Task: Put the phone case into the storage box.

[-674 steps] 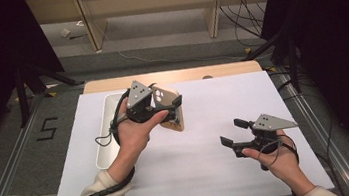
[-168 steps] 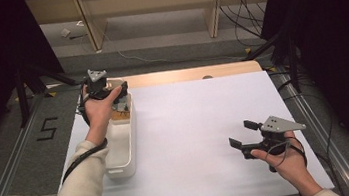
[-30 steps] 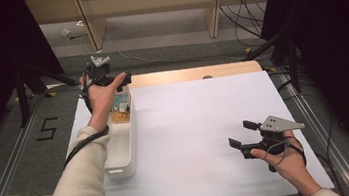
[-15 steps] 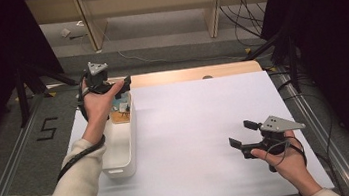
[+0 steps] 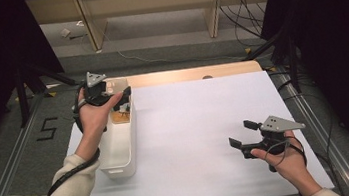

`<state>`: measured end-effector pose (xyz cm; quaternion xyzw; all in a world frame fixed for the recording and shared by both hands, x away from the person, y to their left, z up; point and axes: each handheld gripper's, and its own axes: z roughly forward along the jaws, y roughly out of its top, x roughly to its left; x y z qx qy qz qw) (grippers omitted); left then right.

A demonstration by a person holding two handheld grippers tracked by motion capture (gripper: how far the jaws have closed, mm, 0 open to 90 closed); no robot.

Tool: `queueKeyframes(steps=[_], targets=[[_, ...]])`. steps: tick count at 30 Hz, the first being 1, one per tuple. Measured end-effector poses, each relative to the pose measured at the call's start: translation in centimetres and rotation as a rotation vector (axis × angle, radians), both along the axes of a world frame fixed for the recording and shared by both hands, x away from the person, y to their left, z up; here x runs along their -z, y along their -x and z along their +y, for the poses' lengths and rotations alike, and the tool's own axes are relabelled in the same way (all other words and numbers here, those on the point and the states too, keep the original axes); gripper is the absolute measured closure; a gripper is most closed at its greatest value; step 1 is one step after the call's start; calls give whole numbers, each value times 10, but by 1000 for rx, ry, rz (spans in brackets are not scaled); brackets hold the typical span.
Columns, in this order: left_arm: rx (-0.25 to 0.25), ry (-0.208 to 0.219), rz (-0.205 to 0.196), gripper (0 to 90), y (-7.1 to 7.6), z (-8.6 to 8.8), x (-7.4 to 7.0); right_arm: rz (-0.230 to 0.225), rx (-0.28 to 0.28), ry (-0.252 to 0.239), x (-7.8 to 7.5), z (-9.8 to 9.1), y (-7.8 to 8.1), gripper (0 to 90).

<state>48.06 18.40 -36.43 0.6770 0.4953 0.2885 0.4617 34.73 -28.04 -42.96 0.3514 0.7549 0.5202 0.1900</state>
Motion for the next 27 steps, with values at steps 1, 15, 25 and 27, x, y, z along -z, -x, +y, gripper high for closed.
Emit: queueKeyframes(steps=[1, 15, 25, 27], targets=[[3, -1, -2, 38, 2, 0, 1, 0, 0, -1, 0, 0, 0, 150], [33, -14, -22, 50, 18, -5, 2, -1, 4, -2, 0, 0, 0, 149], [65, 6, -27, 59, 31, -6, 2, -1, 3, -2, -1, 0, 0, 149], [69, 14, -26, 60, 33, -4, 3, 0, 2, -2, -1, 0, 0, 149]])
